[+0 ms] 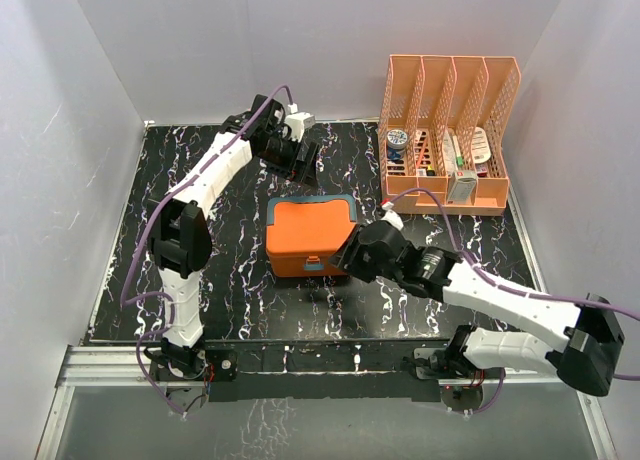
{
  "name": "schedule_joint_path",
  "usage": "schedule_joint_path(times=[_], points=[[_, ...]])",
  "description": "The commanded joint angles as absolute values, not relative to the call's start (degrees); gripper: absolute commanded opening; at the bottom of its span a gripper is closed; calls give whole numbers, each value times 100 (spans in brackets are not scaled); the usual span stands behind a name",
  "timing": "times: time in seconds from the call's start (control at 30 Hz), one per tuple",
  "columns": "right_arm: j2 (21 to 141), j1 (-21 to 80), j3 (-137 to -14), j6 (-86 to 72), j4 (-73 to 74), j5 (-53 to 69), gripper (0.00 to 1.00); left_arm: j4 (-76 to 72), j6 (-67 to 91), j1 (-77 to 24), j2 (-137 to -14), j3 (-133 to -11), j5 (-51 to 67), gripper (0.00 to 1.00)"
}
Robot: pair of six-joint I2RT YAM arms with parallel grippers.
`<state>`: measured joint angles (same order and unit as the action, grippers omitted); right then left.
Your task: Organize the medicine kit
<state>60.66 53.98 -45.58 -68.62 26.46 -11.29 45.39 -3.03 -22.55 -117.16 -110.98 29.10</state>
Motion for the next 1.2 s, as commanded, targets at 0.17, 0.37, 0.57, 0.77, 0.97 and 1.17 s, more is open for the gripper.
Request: schedule_joint_path(times=[0.17,0.37,0.57,0.77,0.97,1.17], points=[[6694,5475,-4926,-6561,1837,-347,28,4696,-410,-2312,-11698,-11340,2906,91],[6884,5474,-4955,-6474,1706,-177,18,4694,-407,-2312,-11691,-11292,2904,91],[6779,5475,-5026,-6453,1883,-275,18,4702,-436,-2316,-11688,-11262,2909,92],[6287,5484,-4921,-6581,2341,-431,15,4685,-408,-2312,-11686,-11212,2933,92],[6274,5533,-4562,-6685,2176,-256,13,4689,-391,-2314,-11711,-11219,2962,92],[6668,5572,-4561,-6584,1950,-118,13,4740,-425,-2314,-11720,-11252,2943,92]])
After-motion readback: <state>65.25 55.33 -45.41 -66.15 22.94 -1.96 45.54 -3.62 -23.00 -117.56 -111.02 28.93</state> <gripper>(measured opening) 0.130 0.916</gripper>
